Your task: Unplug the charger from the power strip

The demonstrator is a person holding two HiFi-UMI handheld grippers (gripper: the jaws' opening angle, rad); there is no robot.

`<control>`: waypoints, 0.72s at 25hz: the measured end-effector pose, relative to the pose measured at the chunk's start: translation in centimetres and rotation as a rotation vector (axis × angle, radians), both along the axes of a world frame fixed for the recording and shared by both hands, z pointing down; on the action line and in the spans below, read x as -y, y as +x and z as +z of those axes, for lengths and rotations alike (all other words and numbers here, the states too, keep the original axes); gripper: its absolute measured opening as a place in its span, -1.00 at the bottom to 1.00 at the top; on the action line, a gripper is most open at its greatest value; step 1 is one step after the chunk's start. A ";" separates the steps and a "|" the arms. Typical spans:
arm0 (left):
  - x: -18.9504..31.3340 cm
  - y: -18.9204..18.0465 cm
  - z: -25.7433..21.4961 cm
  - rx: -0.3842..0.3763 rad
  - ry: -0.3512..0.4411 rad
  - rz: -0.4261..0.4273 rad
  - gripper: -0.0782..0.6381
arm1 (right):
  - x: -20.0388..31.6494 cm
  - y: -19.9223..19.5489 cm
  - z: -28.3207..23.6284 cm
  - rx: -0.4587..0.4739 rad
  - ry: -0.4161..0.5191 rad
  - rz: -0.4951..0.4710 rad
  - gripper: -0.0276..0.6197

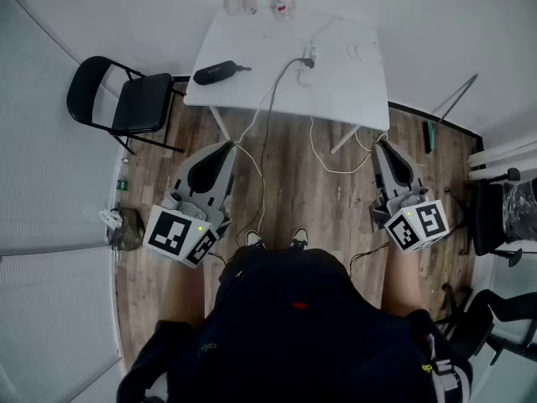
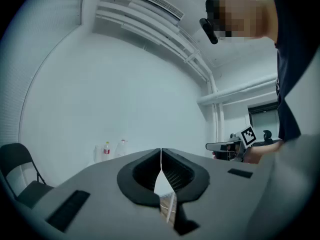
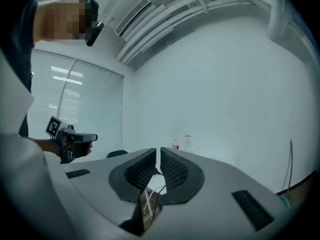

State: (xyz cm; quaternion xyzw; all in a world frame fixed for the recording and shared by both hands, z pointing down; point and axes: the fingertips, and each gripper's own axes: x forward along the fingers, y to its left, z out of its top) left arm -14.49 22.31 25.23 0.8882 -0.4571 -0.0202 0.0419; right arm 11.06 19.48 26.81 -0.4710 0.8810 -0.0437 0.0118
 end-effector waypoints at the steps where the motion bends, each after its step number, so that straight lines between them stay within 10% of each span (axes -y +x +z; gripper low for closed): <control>1: 0.0 0.0 0.0 -0.002 -0.001 0.001 -0.71 | -0.1 -0.1 0.1 0.000 -0.002 0.000 -0.78; 18: 0.8 -1.2 0.2 -0.015 -0.002 0.035 -0.71 | 0.0 -2.5 -0.5 0.021 0.015 -0.027 -0.78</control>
